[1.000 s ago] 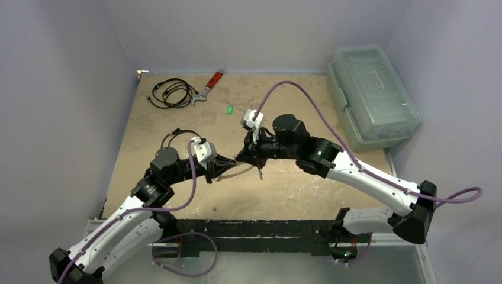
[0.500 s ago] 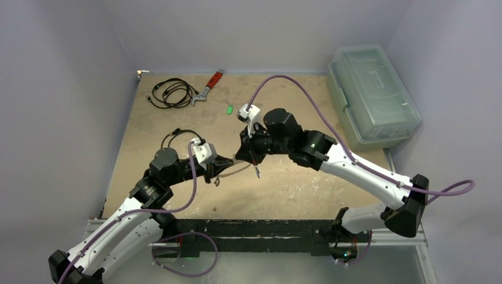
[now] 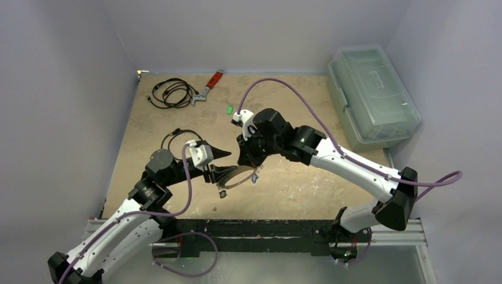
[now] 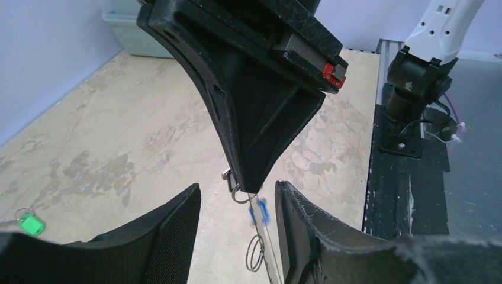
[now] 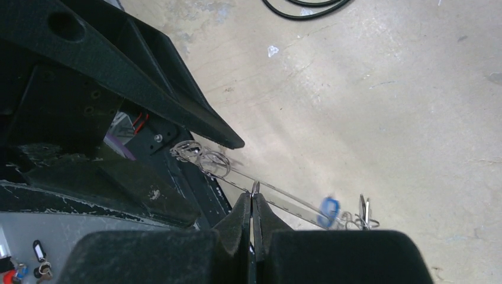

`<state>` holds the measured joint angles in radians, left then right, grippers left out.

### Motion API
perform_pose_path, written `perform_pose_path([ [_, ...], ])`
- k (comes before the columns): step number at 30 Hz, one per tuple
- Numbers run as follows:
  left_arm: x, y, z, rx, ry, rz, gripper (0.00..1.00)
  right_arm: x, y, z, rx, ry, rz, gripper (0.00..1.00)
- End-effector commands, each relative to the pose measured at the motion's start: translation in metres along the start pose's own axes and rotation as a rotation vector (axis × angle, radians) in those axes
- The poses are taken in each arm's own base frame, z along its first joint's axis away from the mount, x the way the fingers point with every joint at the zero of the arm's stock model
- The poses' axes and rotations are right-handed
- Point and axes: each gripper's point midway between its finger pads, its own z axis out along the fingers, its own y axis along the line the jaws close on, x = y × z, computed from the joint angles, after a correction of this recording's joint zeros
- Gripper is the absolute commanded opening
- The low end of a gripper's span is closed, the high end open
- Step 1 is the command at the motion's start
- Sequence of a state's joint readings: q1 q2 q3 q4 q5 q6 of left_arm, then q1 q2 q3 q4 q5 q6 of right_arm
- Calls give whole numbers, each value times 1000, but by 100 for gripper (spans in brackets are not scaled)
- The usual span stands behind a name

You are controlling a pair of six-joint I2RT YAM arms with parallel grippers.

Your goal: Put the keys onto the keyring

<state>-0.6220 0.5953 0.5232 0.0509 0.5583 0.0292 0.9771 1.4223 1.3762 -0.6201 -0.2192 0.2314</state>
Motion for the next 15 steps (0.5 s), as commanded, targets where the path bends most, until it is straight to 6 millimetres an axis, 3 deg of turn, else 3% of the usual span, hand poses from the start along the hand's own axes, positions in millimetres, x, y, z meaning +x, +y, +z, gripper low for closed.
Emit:
perform_pose_path([
  [1, -10, -8, 6, 70, -39, 17, 49, -26, 14, -19, -30, -78, -16, 0],
  [10, -5, -16, 11, 128, -34, 4, 69, -29, 15, -26, -22, -89, -24, 0],
  [15, -2, -16, 17, 141, -22, -1, 72, -33, 18, -31, -35, -108, -28, 0],
])
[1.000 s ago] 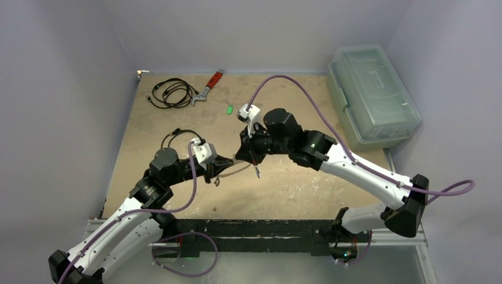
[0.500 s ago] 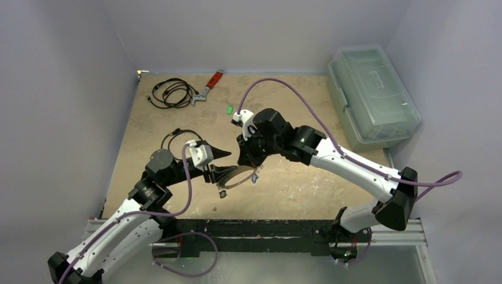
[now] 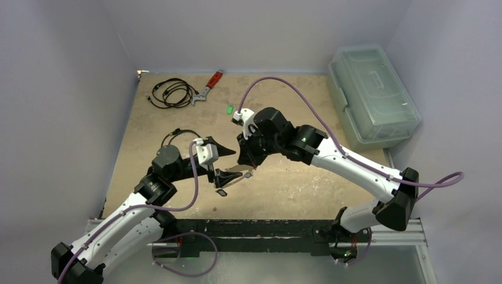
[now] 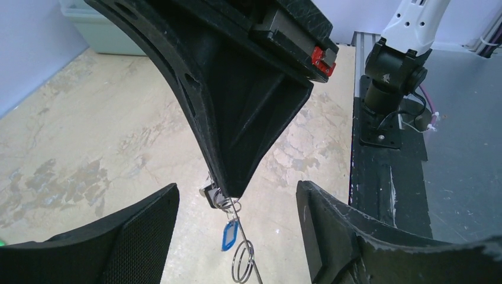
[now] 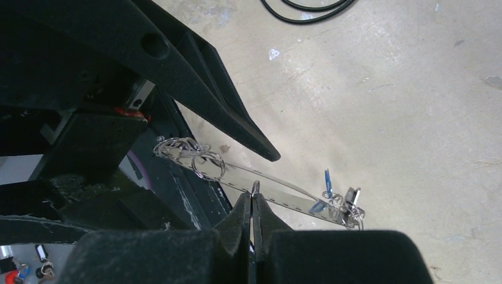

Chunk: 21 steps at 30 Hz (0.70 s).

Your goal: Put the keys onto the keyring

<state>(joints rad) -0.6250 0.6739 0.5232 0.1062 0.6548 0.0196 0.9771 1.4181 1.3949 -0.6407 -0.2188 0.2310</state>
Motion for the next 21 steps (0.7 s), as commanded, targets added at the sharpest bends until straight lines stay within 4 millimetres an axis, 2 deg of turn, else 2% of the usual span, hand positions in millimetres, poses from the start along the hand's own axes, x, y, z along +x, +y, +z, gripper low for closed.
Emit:
perform_pose_path([
  [1, -7, -5, 7, 44, -27, 22, 72, -31, 17, -26, -36, -109, -27, 0],
  [11, -2, -5, 18, 62, 14, 31, 60, -30, 21, -31, -59, -109, -36, 0],
  [18, -1, -1, 23, 57, 37, 53, 41, -29, 21, -34, -58, -113, -40, 0],
  [21, -6, 1, 22, 48, 21, 72, 33, -27, 21, -34, -60, -109, -40, 0],
])
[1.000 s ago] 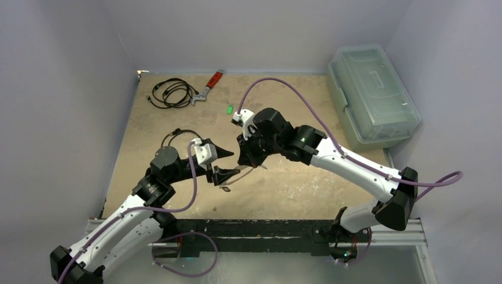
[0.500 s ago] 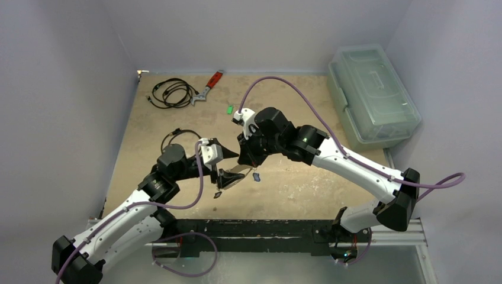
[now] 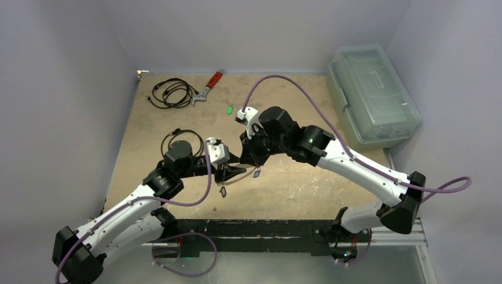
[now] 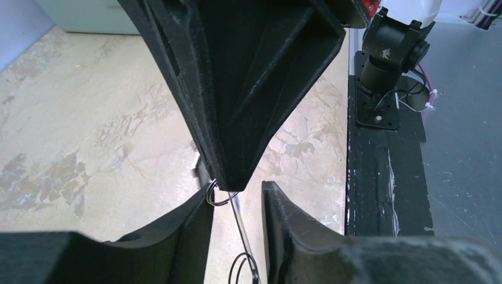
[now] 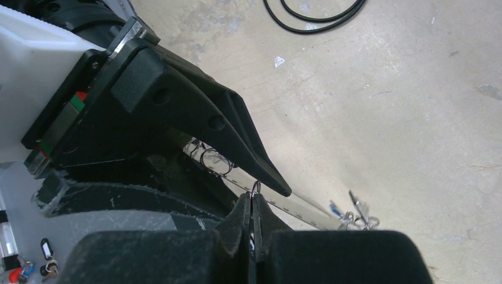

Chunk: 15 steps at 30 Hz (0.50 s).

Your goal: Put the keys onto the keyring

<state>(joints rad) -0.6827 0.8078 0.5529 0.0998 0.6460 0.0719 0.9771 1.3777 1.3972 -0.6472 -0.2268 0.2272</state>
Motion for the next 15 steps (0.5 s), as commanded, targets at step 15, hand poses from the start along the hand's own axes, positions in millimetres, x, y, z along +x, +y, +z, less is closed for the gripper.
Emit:
perform_pose_path([
  [15, -30, -1, -1, -3, -64, 90, 0, -24, 17, -16, -50, -64, -27, 0],
])
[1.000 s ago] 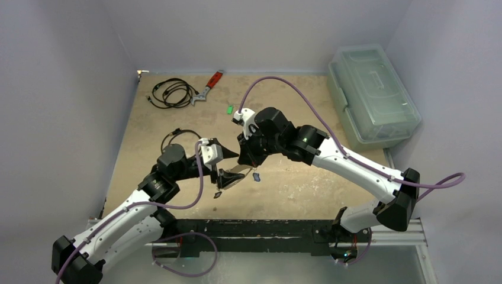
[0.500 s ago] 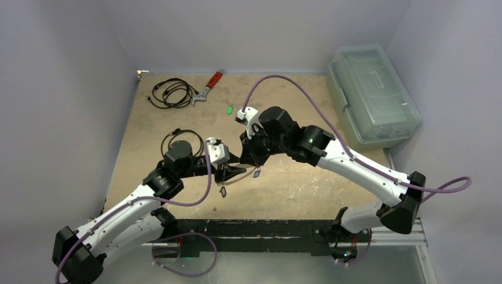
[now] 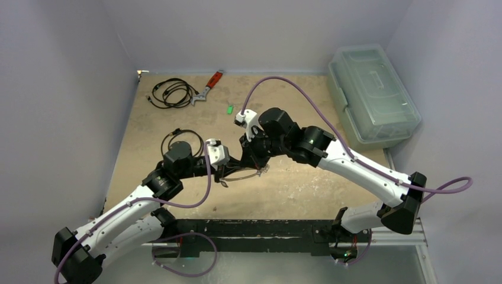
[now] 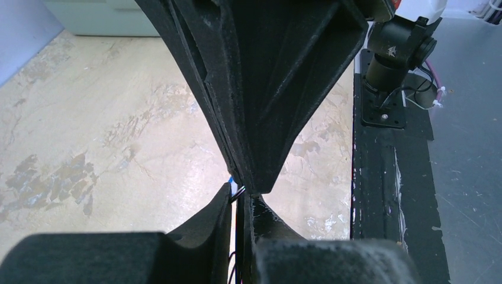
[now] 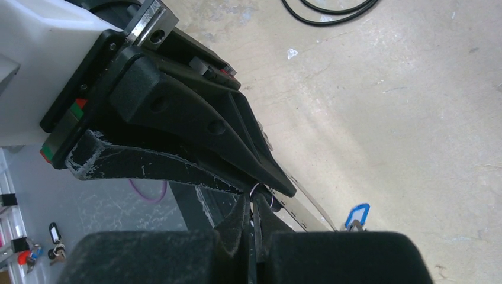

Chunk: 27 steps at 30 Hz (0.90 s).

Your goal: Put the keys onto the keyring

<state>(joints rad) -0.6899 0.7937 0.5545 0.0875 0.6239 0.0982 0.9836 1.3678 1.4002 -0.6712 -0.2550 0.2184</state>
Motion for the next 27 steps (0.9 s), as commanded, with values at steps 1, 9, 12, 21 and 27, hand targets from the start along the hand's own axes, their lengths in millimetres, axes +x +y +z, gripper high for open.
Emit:
perform_pose_path([
  [1, -28, -2, 0, 14, -64, 58, 0, -30, 10, -12, -19, -85, -16, 0],
  [9, -52, -22, -10, 81, -155, 44, 0, -47, 19, -28, -48, -194, -48, 47],
  [12, -60, -29, -12, 110, -186, 20, 0, -57, 17, -45, -29, -310, -113, 51],
  [21, -79, -43, -18, 173, -274, -43, 0, -48, 58, -99, -244, -642, -417, 52],
  [27, -87, -51, -21, 217, -309, -68, 0, -33, 68, -109, -302, -754, -568, 50],
])
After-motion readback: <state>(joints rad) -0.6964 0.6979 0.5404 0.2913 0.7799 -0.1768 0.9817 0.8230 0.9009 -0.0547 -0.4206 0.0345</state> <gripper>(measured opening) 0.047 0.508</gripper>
